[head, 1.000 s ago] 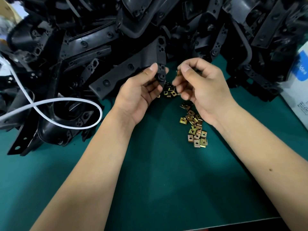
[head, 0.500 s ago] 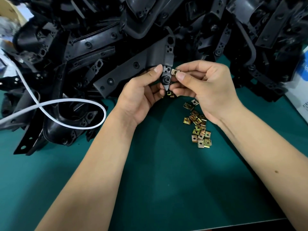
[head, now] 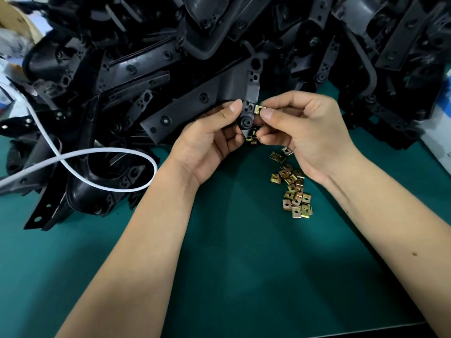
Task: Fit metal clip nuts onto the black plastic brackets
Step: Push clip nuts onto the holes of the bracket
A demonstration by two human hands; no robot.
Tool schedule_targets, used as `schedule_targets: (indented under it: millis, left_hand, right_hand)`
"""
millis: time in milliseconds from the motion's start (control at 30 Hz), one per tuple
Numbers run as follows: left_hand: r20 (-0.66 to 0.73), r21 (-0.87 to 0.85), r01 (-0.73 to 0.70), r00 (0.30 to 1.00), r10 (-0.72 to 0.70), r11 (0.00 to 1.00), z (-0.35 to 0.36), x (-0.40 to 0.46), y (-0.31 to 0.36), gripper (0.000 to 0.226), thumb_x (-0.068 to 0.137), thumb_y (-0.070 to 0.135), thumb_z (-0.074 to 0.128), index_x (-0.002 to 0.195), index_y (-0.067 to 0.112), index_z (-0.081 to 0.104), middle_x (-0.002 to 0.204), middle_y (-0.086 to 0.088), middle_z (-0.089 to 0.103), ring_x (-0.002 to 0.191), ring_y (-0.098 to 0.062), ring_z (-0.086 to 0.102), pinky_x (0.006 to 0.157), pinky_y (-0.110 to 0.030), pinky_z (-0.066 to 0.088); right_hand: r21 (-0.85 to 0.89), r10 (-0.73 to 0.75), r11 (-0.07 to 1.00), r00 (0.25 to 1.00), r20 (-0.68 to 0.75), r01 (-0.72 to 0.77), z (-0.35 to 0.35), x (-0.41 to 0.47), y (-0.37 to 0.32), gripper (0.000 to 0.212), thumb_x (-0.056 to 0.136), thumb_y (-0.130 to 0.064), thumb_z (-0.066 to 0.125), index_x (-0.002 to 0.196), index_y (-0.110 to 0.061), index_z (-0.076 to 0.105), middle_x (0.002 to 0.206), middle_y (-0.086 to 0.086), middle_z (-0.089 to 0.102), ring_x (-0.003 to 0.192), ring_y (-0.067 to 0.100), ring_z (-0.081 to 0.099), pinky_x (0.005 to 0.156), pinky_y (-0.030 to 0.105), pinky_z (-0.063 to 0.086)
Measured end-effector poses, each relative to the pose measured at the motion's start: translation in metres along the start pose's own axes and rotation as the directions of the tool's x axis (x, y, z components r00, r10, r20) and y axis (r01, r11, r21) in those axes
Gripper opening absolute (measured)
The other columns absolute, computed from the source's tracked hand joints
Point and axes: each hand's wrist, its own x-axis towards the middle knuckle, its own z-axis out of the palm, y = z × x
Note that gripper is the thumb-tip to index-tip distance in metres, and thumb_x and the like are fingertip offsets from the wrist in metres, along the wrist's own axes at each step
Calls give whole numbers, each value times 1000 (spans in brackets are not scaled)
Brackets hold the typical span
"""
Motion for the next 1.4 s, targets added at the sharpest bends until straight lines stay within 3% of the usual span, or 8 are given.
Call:
schedule_targets:
  millis: [333,767,1000,1100,1167,1233,1300,1400]
  left_hand:
    - [40,0,101,994,-101,995,4,-1,1,46,82,26,72,123,10,58,98,-5,67,79,-13,60,62,-20,54]
    - [10,-12,16,1000,-16,1000,12,-1,-8,11,79,18,73,71,23,75,86,2,70,78,-12,64,61,-21,53]
    - [47,52,-39,998,36,998,15,-4,-13,6,86,20,69,81,23,72,91,0,74,88,-15,70,76,-30,59]
    - [20,-9,-30,999,30,999,13,-1,-11,6,93,16,66,97,11,67,99,-11,73,90,-21,72,74,-29,59]
    - [-60,-74,-28,998,24,997,13,2,-8,16,99,15,62,109,2,64,99,-13,73,87,-22,74,72,-28,60]
    - [-130,-137,-36,991,18,990,11,4,-6,18,101,16,62,99,1,73,97,-12,75,83,-22,75,71,-27,61]
    - [-152,-219,-42,988,8,975,8,4,-4,30,101,13,62,76,10,79,96,-12,76,83,-22,75,73,-27,62]
    - [-157,-190,-59,987,29,980,9,5,-6,25,95,4,67,75,9,79,98,-9,77,85,-18,75,75,-25,60]
  right_hand:
    - [53,39,998,999,5,-39,2,-2,-4,5,92,4,69,95,1,71,73,12,71,61,18,70,53,22,56]
    - [111,278,952,957,80,-286,-7,3,-11,5,75,-12,78,80,-13,79,70,2,71,62,7,66,47,14,46]
    - [125,237,959,960,146,-256,-12,3,-8,7,74,-14,78,68,-18,78,66,0,64,57,7,49,44,16,34]
    - [-114,143,985,985,101,-131,-19,4,-14,15,80,-31,81,78,-16,80,71,0,68,57,10,50,43,20,35]
    - [-500,-23,865,998,53,47,-29,8,-16,25,84,-43,82,79,-19,79,70,-6,70,56,13,54,47,26,42]
    - [-821,-84,546,986,145,167,-39,11,-18,29,76,-54,84,74,-26,77,68,-10,71,59,7,61,57,26,48]
    - [-915,75,362,972,222,181,-43,9,-20,30,66,-58,86,70,-31,74,65,-19,68,58,1,61,55,18,44]
    - [-920,194,341,943,272,195,-39,9,-16,22,73,-42,90,68,-28,73,61,-17,66,56,-2,58,51,10,39]
